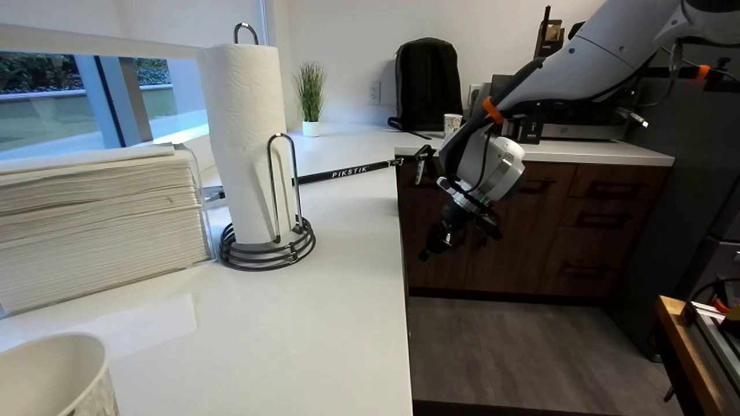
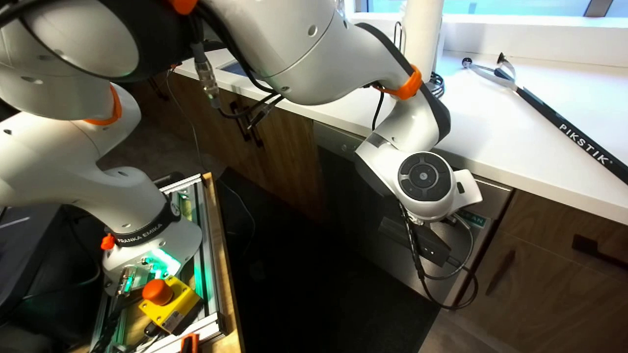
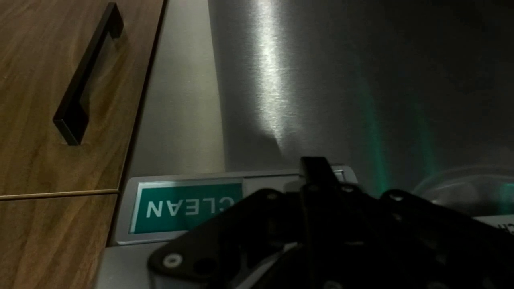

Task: Press a button on the dishwasher

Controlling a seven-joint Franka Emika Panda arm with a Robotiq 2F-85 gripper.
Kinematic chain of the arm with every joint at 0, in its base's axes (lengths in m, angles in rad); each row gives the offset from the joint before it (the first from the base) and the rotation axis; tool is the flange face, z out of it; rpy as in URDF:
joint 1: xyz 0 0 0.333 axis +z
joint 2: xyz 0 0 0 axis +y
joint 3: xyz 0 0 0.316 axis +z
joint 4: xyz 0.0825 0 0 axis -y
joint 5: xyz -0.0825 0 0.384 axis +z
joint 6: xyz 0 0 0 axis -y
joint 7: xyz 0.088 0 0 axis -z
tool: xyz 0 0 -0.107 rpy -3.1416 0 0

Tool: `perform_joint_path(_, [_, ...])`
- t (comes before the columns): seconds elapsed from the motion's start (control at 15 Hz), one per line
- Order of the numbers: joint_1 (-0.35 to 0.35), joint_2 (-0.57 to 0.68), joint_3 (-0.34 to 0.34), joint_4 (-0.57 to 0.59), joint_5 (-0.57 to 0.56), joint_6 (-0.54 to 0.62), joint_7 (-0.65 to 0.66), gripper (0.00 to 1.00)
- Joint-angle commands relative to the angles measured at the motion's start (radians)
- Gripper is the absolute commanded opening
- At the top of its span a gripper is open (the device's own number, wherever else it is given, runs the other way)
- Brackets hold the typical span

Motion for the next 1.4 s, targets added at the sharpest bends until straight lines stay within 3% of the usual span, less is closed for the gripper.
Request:
perform_joint_path(0.0, [-0.02, 0.046, 0.038, 0.04, 0.027, 0.006, -0.045, 0.0])
perform_joint_path(0.2, [-0.045, 0.088, 0.074, 0.082, 0.036, 0.007, -0.063, 0.0])
perform_joint_path(0.4, [-0.02, 0.12, 0.045, 0.125, 0.075, -0.003, -0.094, 0.0])
perform_joint_path(0.67, [-0.042, 0.171, 0.065, 0.176, 0.119, -0.018, -0.179, 0.0])
perform_joint_path(0.73, [-0.079, 0.188, 0.104, 0.18, 0.099, -0.007, -0.2, 0.0])
perform_joint_path(1.33, [-0.048, 0.192, 0.037, 0.223, 0.299, -0.188, -0.447, 0.0])
